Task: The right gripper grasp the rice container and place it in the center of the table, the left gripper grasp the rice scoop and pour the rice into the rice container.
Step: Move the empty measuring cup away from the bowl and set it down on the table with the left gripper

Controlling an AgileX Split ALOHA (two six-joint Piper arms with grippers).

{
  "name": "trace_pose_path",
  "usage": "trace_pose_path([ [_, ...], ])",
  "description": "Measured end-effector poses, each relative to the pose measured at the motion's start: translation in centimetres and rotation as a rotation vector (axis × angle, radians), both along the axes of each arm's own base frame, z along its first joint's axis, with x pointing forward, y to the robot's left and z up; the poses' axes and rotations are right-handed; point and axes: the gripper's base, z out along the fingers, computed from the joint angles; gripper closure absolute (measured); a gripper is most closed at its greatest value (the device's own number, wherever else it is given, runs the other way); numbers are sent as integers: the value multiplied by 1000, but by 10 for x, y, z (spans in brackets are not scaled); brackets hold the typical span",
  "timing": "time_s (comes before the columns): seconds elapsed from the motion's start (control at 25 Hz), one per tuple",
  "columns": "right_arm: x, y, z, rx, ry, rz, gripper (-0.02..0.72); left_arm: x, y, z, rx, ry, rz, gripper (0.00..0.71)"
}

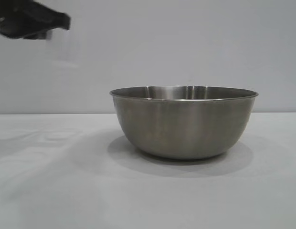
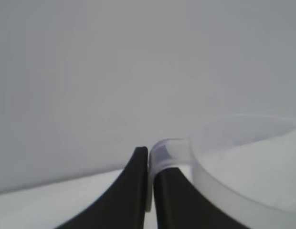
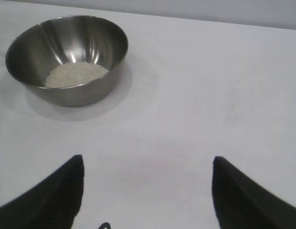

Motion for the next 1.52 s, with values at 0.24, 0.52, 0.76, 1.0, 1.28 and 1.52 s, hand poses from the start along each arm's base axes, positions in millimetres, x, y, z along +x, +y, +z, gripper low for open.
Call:
trace_pose_path([
  [0.24,0,0,0,0,0,0,195,1,0,-19,12,50,-3,710],
  [0.52,0,0,0,0,0,0,195,0,-1,-40,20,109,-3,710],
  [0.76,0,0,0,0,0,0,195,-15,2,-50,32,105,-25,710],
  [1.0,0,0,0,0,0,0,195,-29,0,-57,55,137,-80,710],
  [1.28,0,0,0,0,0,0,195,-38,-2,-61,76,159,-146,447],
  [1.52,0,0,0,0,0,0,195,-68,6,-76,94,269,-143,411],
])
